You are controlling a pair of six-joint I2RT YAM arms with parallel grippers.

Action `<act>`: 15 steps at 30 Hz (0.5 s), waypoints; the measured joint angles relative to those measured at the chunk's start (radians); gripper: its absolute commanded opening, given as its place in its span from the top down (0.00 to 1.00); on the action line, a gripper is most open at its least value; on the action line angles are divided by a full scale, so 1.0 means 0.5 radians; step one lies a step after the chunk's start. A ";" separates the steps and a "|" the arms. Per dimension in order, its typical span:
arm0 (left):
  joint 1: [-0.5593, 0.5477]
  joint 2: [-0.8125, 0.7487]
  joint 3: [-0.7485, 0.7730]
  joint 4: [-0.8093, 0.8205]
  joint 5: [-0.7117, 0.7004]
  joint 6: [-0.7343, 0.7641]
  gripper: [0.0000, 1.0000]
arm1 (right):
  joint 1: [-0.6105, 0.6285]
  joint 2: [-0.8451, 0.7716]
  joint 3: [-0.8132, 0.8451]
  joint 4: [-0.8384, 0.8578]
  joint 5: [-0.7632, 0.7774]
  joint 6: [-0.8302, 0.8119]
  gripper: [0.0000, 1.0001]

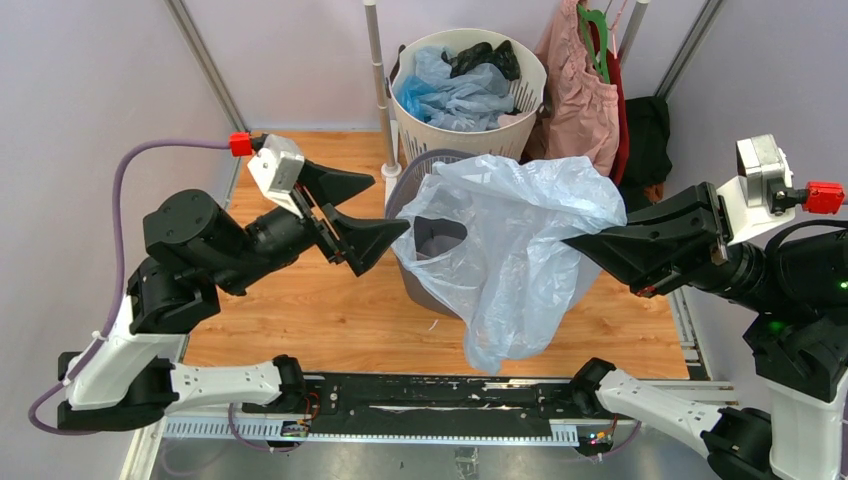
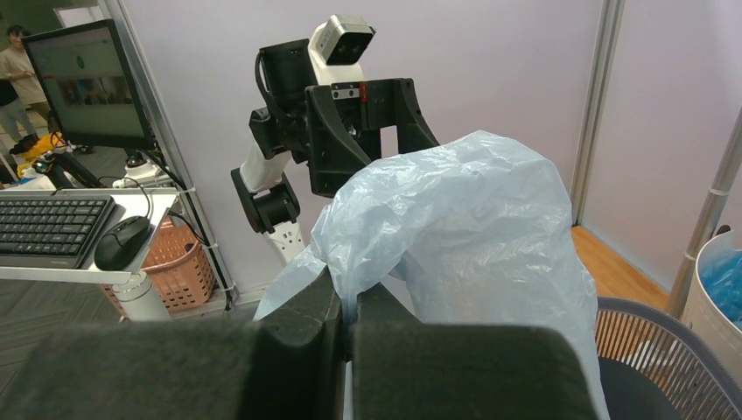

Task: Put the trash bags into the trash bin

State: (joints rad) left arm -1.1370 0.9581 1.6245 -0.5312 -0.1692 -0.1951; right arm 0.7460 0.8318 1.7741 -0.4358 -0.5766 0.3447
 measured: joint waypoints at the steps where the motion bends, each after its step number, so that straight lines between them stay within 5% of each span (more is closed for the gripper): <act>1: 0.001 -0.005 0.011 -0.014 -0.017 -0.002 0.00 | 0.000 -0.001 -0.005 0.001 0.000 -0.001 1.00; 15: 0.005 0.047 -0.056 -0.188 -0.155 -0.163 0.00 | 0.000 -0.031 -0.012 0.053 0.001 -0.001 1.00</act>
State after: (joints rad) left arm -1.1343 0.9813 1.5967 -0.6250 -0.2466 -0.2764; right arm 0.7460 0.8165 1.7679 -0.4091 -0.5762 0.3443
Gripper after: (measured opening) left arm 0.997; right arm 0.012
